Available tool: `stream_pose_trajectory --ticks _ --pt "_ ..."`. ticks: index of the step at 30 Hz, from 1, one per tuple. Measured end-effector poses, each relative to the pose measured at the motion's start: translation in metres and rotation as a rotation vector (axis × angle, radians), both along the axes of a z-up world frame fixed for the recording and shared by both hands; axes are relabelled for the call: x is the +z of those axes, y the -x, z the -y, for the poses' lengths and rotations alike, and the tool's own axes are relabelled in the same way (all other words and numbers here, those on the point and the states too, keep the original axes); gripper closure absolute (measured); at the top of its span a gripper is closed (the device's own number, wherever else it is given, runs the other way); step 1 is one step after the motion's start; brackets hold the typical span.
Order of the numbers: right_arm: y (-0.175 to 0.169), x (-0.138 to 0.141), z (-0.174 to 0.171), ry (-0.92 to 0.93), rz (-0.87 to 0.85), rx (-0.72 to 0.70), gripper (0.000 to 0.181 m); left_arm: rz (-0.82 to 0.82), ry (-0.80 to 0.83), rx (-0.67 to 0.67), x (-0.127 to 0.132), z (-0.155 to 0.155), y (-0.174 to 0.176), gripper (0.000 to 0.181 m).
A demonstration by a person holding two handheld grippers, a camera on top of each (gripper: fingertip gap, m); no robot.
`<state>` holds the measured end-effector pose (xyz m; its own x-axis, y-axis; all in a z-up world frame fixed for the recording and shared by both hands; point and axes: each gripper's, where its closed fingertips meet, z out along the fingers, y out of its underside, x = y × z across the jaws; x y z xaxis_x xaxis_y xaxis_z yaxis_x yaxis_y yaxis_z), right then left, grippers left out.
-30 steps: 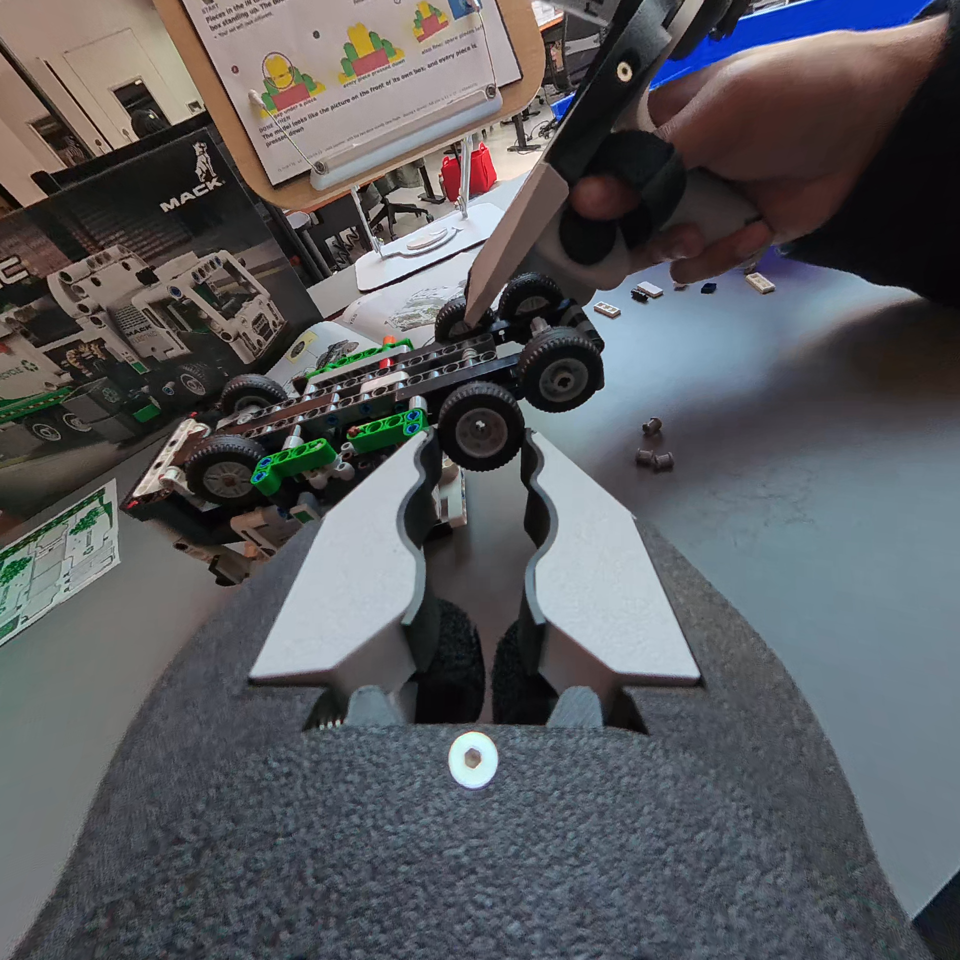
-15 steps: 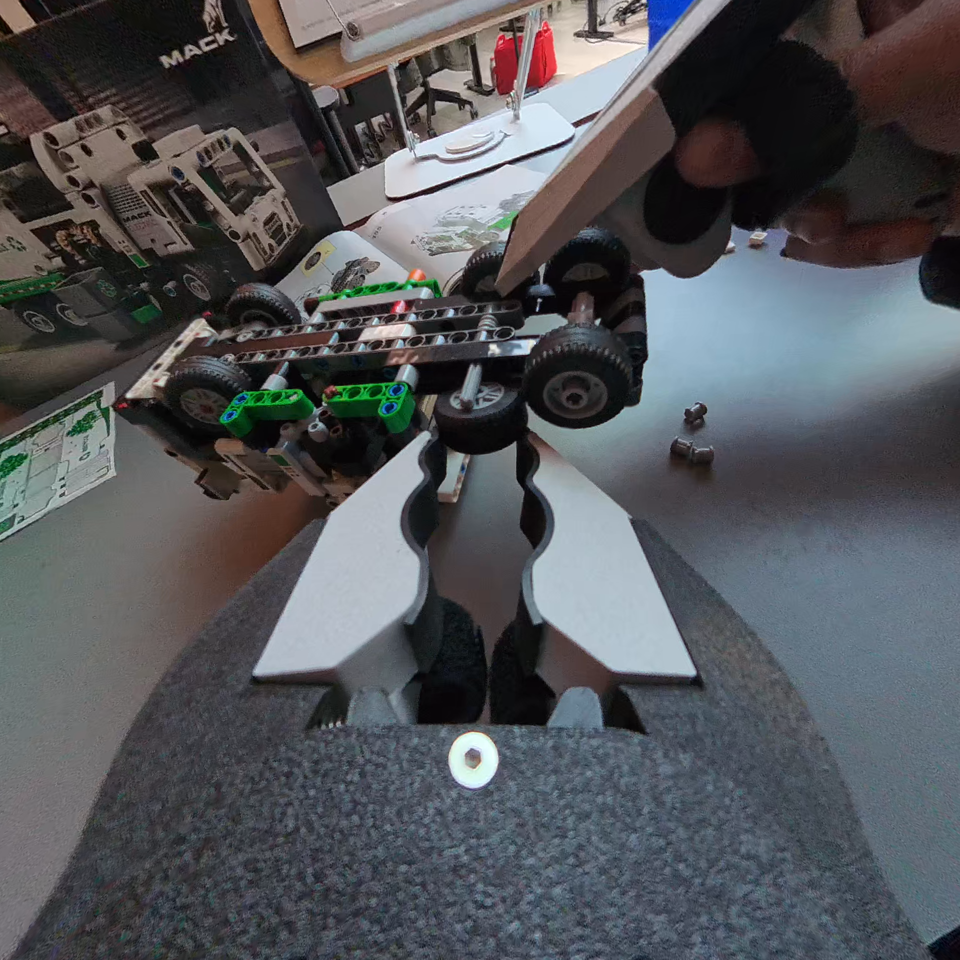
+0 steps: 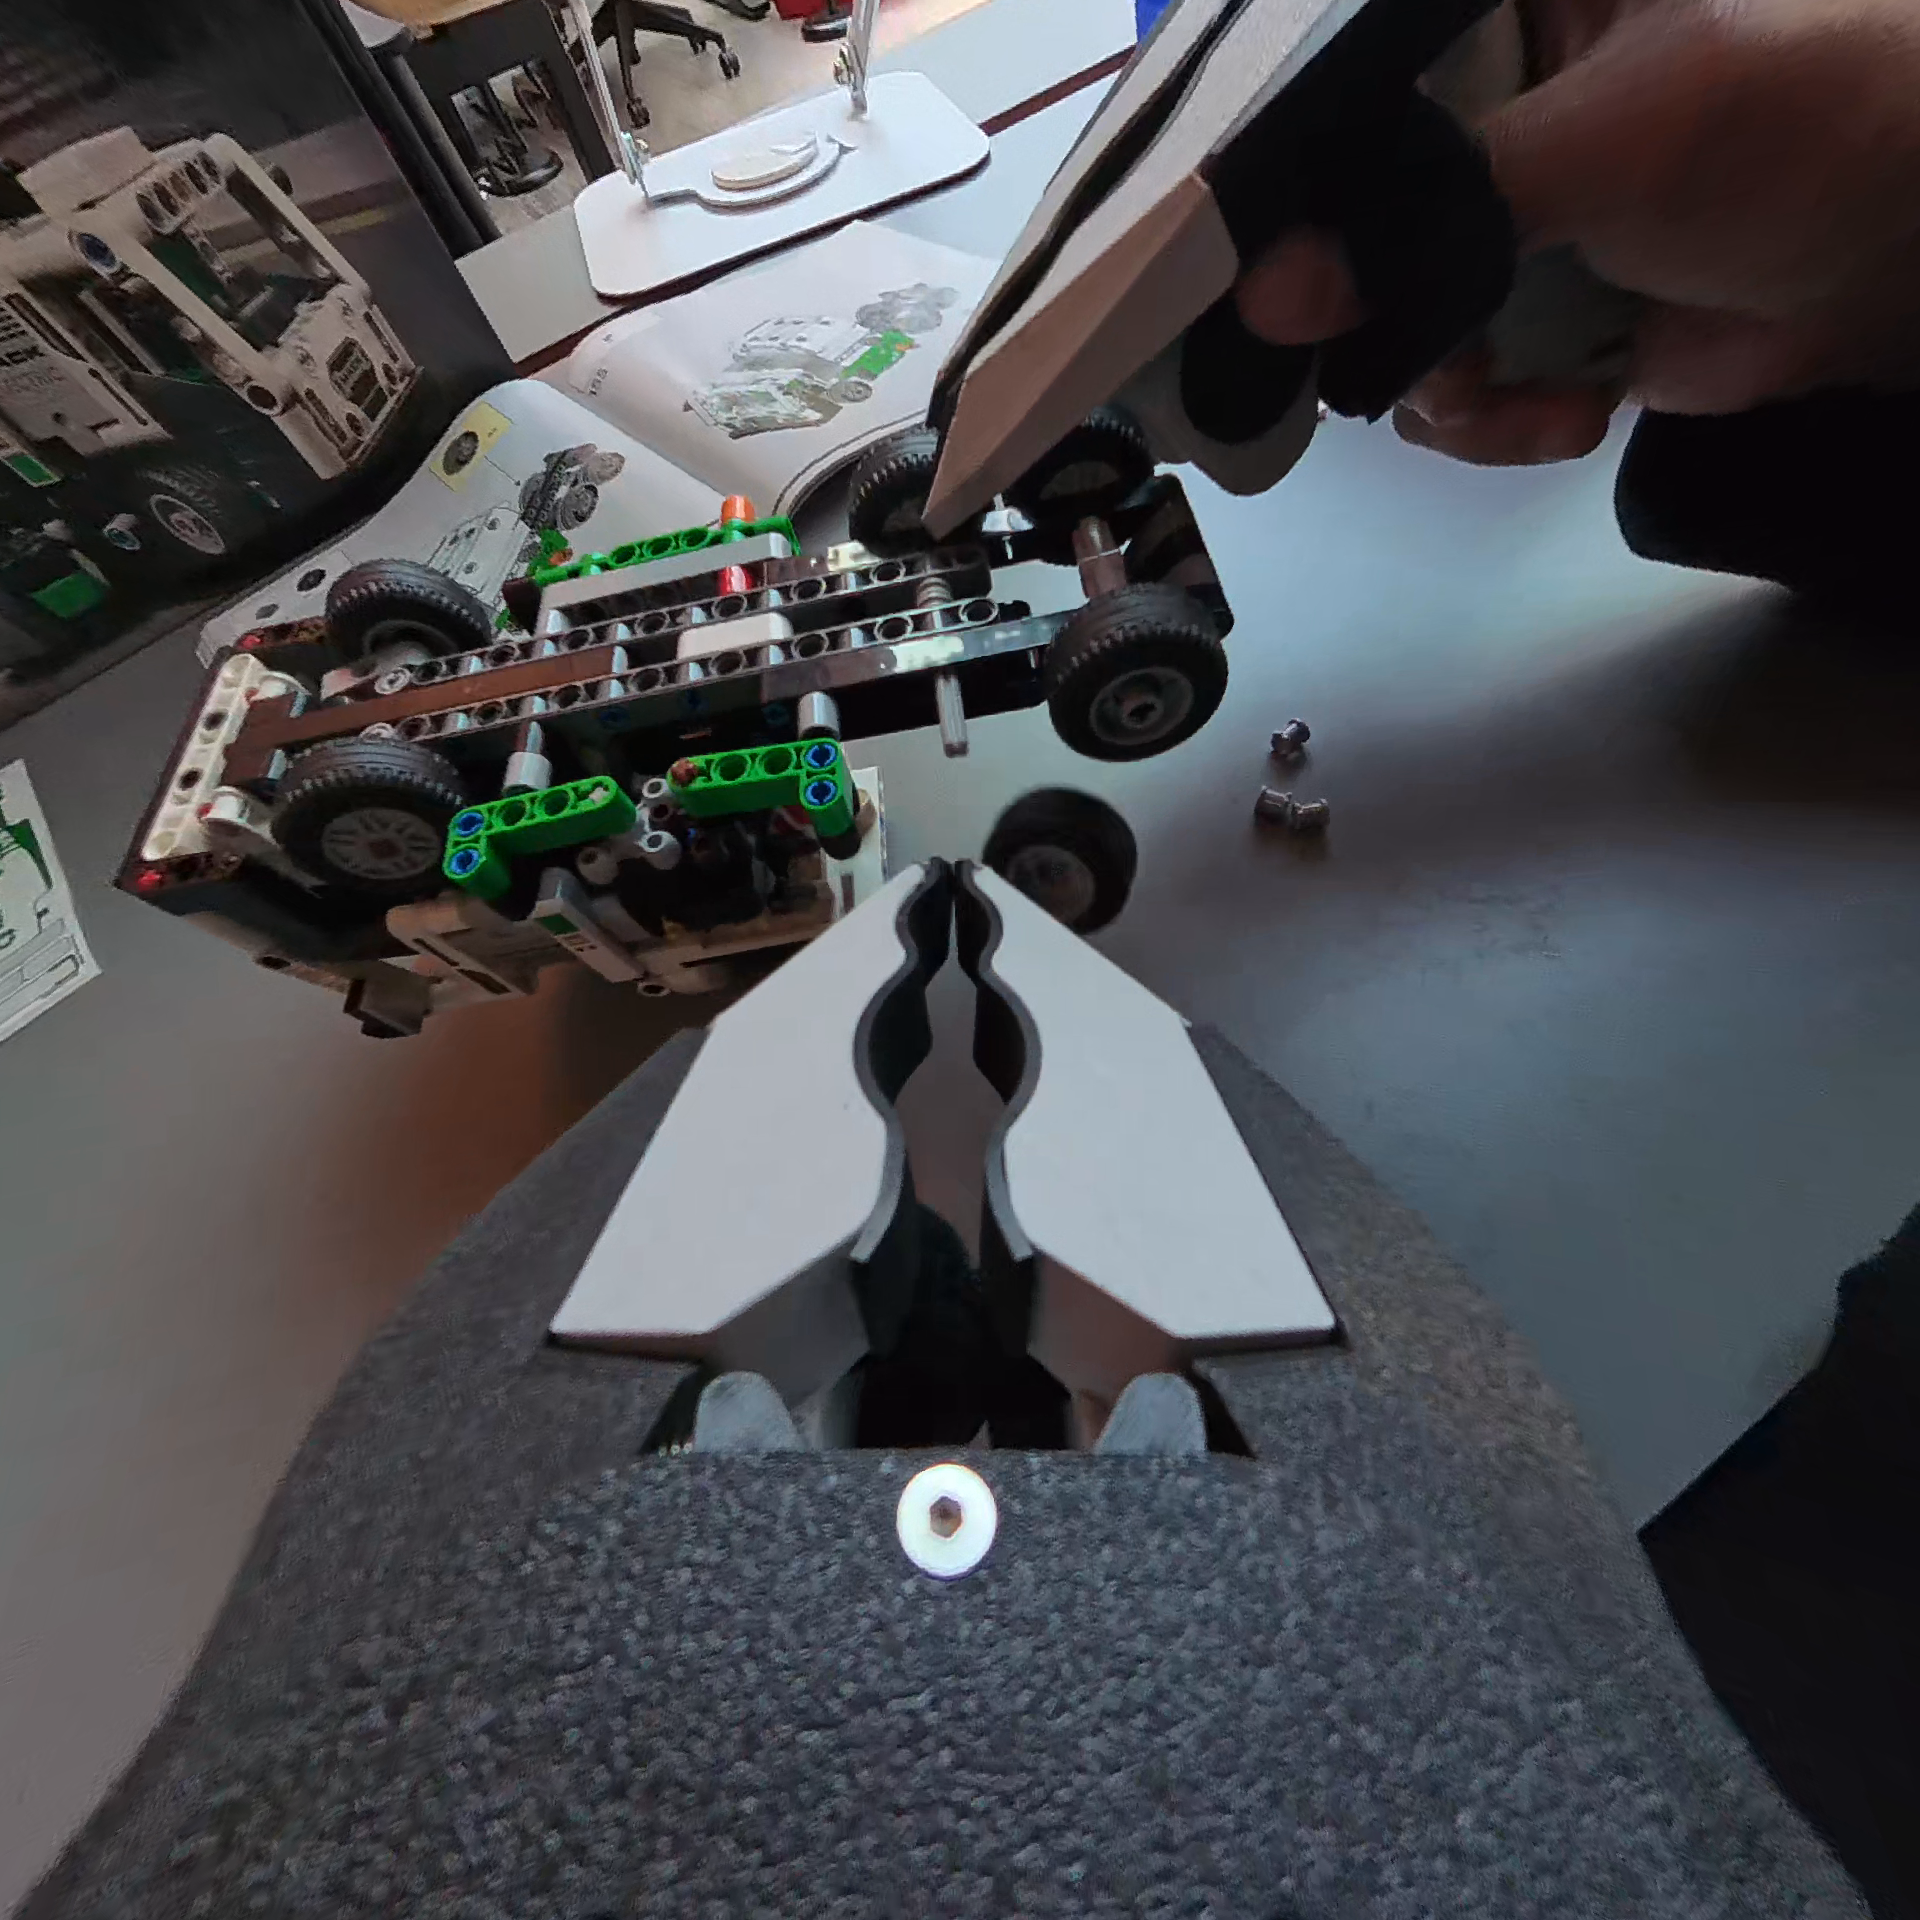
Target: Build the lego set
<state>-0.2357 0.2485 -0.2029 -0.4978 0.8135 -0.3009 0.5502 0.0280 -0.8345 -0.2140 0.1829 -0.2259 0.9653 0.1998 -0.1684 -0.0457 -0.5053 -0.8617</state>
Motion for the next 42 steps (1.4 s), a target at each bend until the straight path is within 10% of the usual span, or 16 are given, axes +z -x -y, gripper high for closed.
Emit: stream_pose_trajectory --ticks 11,16,19,32,36,39,42 --pt "-0.001 0.003 -0.001 0.071 0.015 0.045 0.162 0.134 0.08 -0.148 -0.029 0.021 -0.028 0.175" --pt "0.003 0.034 -0.067 0.052 -0.092 -0.089 0.15 0.06 0.04 -0.141 -0.03 0.025 -0.036 0.172" --pt "-0.005 -0.016 -0.112 -0.225 0.102 -0.208 0.134 -0.037 0.044 -0.111 -0.032 0.03 -0.032 0.173" --pt "-0.015 -0.078 -0.092 -0.363 0.222 -0.122 0.152 0.183 -0.123 -0.081 -0.011 0.028 -0.039 0.159" --pt "-0.01 -0.024 -0.076 -0.047 0.122 -0.137 0.152 -0.002 -0.182 -0.045 0.019 0.014 -0.032 0.148" --pt "-0.034 0.068 -0.016 0.351 -0.106 0.143 0.152 -0.19 -0.226 -0.042 0.051 0.0 -0.033 0.147" --pt "-0.058 0.081 0.036 0.243 -0.362 0.346 0.152 -0.029 -0.366 -0.148 0.078 -0.013 -0.053 0.145"
